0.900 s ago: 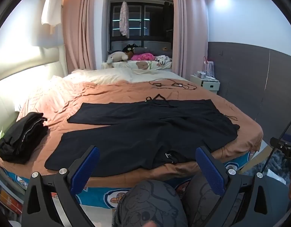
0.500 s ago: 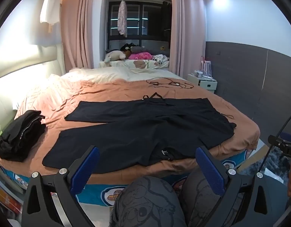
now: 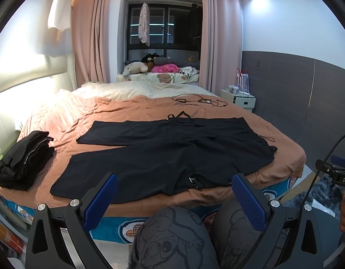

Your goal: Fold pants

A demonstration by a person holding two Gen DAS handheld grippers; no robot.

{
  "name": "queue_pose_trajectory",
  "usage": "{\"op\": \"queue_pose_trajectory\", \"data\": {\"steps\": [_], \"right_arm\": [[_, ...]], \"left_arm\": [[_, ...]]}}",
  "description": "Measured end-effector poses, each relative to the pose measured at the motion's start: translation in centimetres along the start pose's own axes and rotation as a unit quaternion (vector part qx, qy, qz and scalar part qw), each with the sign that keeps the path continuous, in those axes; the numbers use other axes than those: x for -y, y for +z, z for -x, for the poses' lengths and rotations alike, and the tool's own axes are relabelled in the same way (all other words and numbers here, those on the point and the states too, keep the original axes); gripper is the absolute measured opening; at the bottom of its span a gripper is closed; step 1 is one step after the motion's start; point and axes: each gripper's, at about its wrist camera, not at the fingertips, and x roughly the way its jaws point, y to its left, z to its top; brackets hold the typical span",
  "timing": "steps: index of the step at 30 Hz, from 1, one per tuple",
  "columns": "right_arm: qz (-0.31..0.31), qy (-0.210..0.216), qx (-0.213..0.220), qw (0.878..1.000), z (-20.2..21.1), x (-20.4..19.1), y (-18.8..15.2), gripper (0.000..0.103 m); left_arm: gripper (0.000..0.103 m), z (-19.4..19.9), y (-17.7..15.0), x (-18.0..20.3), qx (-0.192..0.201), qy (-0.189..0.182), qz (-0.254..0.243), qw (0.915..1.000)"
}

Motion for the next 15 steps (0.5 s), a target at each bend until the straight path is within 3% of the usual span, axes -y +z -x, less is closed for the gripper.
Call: {"op": "queue_pose_trajectory", "data": {"steps": [15], "right_arm": [[0.004,0.003,0.006,1.0,0.83,0.52,-0.47,0.103]], "left_arm": [[0.102,1.03,-0.55,-0.15,0.001,0.006,0.009,0.9999]]}}
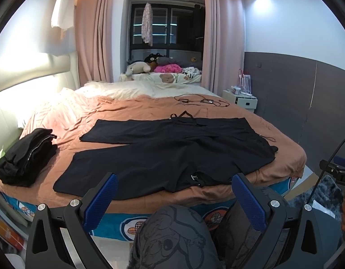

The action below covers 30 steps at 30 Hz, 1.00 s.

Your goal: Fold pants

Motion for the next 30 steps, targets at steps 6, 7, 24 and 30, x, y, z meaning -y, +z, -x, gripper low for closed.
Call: {"op": "queue_pose_trajectory", "data": {"steps": [6,7,24,30], "right_arm": [[-0.004,-0.001,0.001,1.0,0.1,0.4,-0.2,0.103],[-0.005,-0.002,0.001,1.0,0.1,0.4,-0.2,0.103],[-0.007,-0.004,0.007,1.0,0.5,0.3,-1.0,0.103],[-0.009,-0.008,0.006,1.0,0.3,0.4,-1.0,0.103]], "left_arm": [[0.103,0.2,-0.2,0.3,-0.001,0.0,0.0,1.0],[0.103,0.3,-0.2,0.3,0.0,0.0,-0.001,1.0],[0.103,0.7,-0.4,0.0,0.003,-0.005,0.0,1.0],[0.103,0.6,-0.5,-0.1,0.001,-0.007,0.003,1.0]]}}
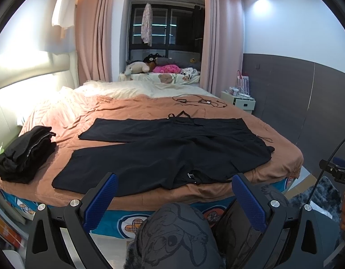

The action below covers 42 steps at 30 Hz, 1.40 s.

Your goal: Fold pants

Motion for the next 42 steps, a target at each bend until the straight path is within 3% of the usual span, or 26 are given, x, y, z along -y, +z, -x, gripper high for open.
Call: {"op": "queue_pose_trajectory", "data": {"steps": [20,24,42], "right_arm": [[-0.015,-0.005,-0.004,1.0,-1.9,1.3,1.1,0.103],[-0.015,0.004,-0.018,1.0,-3.7,1.8,1.8,0.103],[-0.011,0.03,-0.074,0.997,-11.7,2.6,5.5,0.103]], "left_arm": [[0.102,-2.1,0.4,-2.0,-0.011,0.006,0.009,0.9999],[0.102,-3.4,0.6,-3.8,-0.021,0.005,0.025,0.9995],[0.102,-10.2,0.4,-13.8,-0.073,0.08,0.089,0.9902]]}}
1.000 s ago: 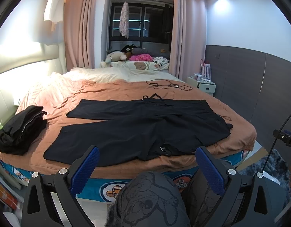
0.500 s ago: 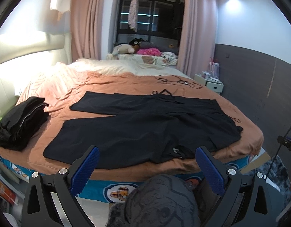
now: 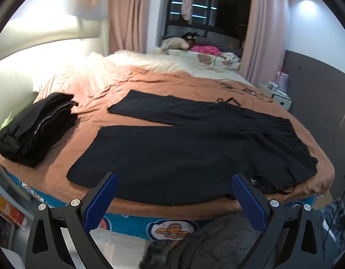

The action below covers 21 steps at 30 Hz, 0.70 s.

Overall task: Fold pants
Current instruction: 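Lower the left gripper to the pants leg hem while the right gripper approaches the waistband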

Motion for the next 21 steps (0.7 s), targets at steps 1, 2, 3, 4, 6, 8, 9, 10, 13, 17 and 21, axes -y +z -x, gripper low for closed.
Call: {"op": "queue_pose_trajectory", "data": {"steps": [1,2,3,4,6,8,9,10,13,17,21], "right_arm": [[-0.004,0.004,-0.005,1.0,-0.5,0.2,0.2,0.103],[-0.007,0.006,-0.009,1.0,-1.0,0.3,0.5,0.103],[-0.01,0.007,-0.012,1.0,-1.4,0.5,0.7,0.103],[-0.012,0.009,-0.018,1.0,-2.0,0.7,1.0,0.103],[-0.013,0.009,-0.024,1.0,-2.8,1.0,1.6,0.103],[-0.015,0.011,-0.03,0.999,-3.7,1.3,2.2,0.103],[-0.016,0.011,-0.031,0.999,-4.0,1.4,2.5,0.103],[-0.017,0.011,-0.033,0.999,-4.4,1.7,2.9,0.103],[-0.027,0.012,-0.035,0.999,-5.3,2.2,3.5,0.103],[-0.041,0.013,-0.044,0.998,-6.9,3.0,4.4,0.103],[-0.054,0.014,-0.051,0.997,-8.2,3.5,5.3,0.103]], "left_arm": [[0.102,-0.3,0.0,-0.6,-0.002,0.005,0.005,1.0],[0.1,-0.7,0.0,-1.1,-0.004,0.008,0.009,0.9999],[0.098,-1.2,0.0,-1.9,-0.007,0.014,0.017,0.9997],[0.098,-1.7,0.0,-2.6,-0.009,0.019,0.022,0.9995],[0.097,-2.4,-0.1,-3.7,-0.015,0.027,0.031,0.999],[0.094,-3.3,-0.3,-5.0,-0.023,0.032,0.046,0.9982],[0.093,-3.7,-0.4,-5.6,-0.029,0.034,0.054,0.9976],[0.092,-4.2,-0.4,-6.4,-0.036,0.038,0.063,0.9966],[0.09,-4.9,-0.7,-8.3,-0.051,0.049,0.084,0.9939],[0.089,-5.7,-1.3,-10.3,-0.066,0.057,0.106,0.9906],[0.087,-6.6,-1.8,-12.5,-0.074,0.058,0.138,0.986]]}}
